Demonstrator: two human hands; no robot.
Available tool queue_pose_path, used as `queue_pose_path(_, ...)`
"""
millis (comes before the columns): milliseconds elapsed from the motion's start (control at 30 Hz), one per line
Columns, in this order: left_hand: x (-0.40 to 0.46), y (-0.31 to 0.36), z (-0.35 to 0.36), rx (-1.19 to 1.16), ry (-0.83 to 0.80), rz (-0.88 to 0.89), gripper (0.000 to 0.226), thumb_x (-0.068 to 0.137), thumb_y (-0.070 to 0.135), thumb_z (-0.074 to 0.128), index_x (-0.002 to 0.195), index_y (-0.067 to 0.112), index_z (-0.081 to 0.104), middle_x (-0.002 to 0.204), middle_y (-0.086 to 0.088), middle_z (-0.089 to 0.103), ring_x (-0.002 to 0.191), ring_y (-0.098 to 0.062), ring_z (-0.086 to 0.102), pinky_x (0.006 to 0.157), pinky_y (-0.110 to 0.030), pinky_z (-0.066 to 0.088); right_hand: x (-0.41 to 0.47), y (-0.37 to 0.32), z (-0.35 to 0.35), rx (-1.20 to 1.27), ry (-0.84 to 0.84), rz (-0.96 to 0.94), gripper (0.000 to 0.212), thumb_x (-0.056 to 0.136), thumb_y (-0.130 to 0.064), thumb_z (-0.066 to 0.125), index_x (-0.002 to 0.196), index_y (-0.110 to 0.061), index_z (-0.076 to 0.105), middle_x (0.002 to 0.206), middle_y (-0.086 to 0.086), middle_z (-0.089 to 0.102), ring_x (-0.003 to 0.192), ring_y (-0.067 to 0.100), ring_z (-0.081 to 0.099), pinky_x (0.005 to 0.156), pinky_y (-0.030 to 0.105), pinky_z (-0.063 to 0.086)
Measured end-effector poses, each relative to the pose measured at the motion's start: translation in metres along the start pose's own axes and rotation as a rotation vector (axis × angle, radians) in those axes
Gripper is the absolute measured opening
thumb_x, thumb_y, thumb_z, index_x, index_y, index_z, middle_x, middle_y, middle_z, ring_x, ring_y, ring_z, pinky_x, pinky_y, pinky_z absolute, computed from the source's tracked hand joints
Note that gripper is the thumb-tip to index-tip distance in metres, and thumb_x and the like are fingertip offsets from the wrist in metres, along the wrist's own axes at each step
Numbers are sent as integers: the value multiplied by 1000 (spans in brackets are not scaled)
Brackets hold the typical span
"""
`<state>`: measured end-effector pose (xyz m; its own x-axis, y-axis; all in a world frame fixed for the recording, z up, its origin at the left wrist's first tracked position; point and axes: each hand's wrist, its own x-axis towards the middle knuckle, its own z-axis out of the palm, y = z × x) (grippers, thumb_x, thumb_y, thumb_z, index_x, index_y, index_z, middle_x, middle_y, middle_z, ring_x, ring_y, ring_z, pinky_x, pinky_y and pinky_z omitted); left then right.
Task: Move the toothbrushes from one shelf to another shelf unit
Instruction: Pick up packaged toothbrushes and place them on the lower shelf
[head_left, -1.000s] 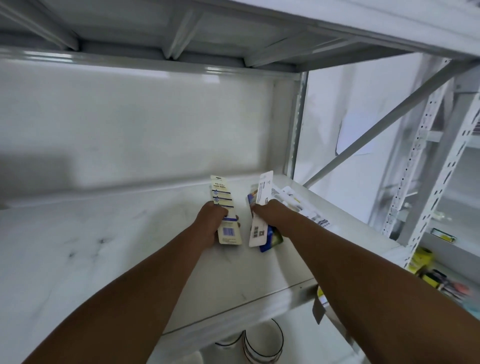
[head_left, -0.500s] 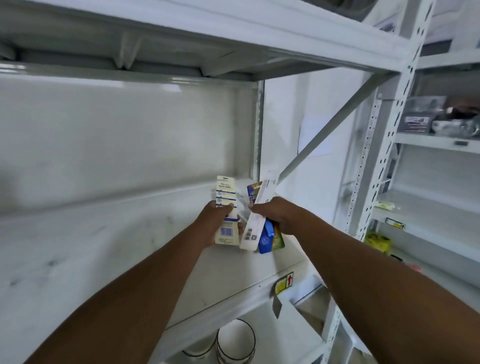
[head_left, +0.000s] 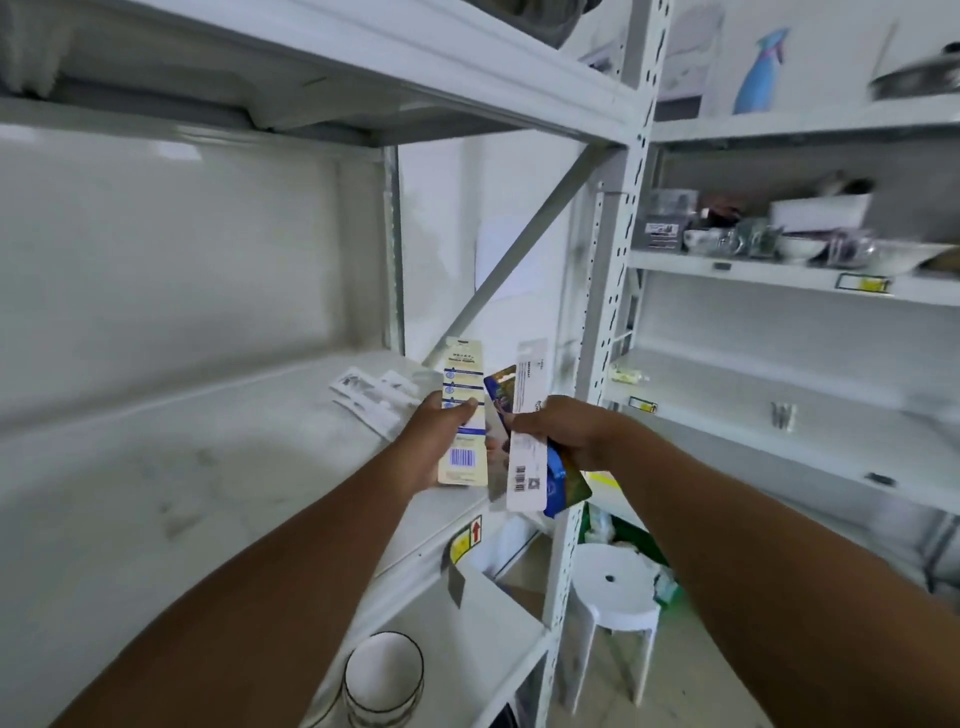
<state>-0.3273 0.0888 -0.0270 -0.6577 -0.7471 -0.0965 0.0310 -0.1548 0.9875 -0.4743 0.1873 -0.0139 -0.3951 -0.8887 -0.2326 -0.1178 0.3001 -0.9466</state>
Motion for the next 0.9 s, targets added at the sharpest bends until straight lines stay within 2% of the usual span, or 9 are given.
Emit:
queue_pose_path(100, -5, -9, 16, -18, -85, -11, 27, 96, 22, 56, 121, 14, 54, 91, -20, 71, 72, -34, 70, 78, -61, 55, -28, 10, -14, 40, 13, 16, 12, 96, -11, 57, 104, -6, 64, 86, 14, 73, 72, 24, 71, 69, 36, 59)
queue_pose_path(233, -19, -18, 43, -23, -211, 8, 28, 96, 20, 57, 122, 12, 54, 87, -19, 69, 67, -33, 68, 79, -59, 55, -67, 28, -29, 109, 103, 21, 24, 99, -14, 52, 119, -3, 57, 97, 19, 70, 76, 26, 71, 70, 38, 61)
queue_pose_path(300, -25, -22, 59, -2, -293, 4, 28, 96, 19, 57, 122, 10, 54, 91, -19, 69, 66, -32, 68, 72, -58, 58, -86, 39, -38, 152, 169, 19, 22, 100, -15, 50, 116, -2, 57, 97, 17, 69, 79, 26, 70, 74, 40, 59)
queue_pose_path(400, -40, -28, 84, 21, -390, -7, 22, 98, 12, 52, 119, 7, 51, 85, -16, 65, 51, -22, 68, 46, -34, 57, -112, 58, -52, 230, 294, 3, 14, 98, -18, 53, 102, -7, 60, 92, 12, 71, 79, 25, 68, 81, 43, 56)
queue_pose_path(500, -45, -37, 111, 20, -457, -28, 21, 99, 10, 50, 120, 7, 49, 83, -18, 63, 52, -24, 68, 47, -34, 57, -129, 78, -67, 276, 446, 5, 26, 95, -23, 58, 111, -2, 58, 100, 20, 70, 83, 31, 65, 94, 52, 50)
queue_pose_path(567, -44, -43, 129, 18, -485, -36, 20, 99, 10, 50, 119, 7, 49, 81, -17, 64, 53, -25, 67, 48, -35, 57, -140, 91, -76, 290, 517, 32, 34, 95, -23, 59, 117, 2, 55, 106, 24, 68, 83, 31, 65, 86, 49, 54)
queue_pose_path(700, -46, -55, 167, 51, -551, -50, 13, 100, 8, 47, 113, 7, 49, 78, -17, 64, 48, -23, 67, 46, -34, 58, -155, 114, -99, 351, 630, 32, 14, 96, -17, 57, 99, -4, 57, 87, 14, 67, 69, 21, 66, 62, 34, 58)
queue_pose_path(767, -44, -61, 186, 44, -576, -79, 12, 101, 8, 46, 112, 8, 48, 78, -20, 62, 46, -23, 66, 44, -33, 57, -159, 124, -115, 368, 713, 22, 13, 96, -13, 57, 103, -3, 56, 83, 12, 66, 63, 19, 65, 50, 29, 57)
queue_pose_path(900, -31, -71, 225, 44, -597, -102, 19, 100, 9, 47, 118, 4, 50, 82, -19, 66, 47, -22, 67, 44, -32, 56, -162, 141, -145, 388, 781, 24, 16, 95, -12, 59, 108, -4, 56, 83, 12, 67, 59, 17, 67, 48, 28, 56)
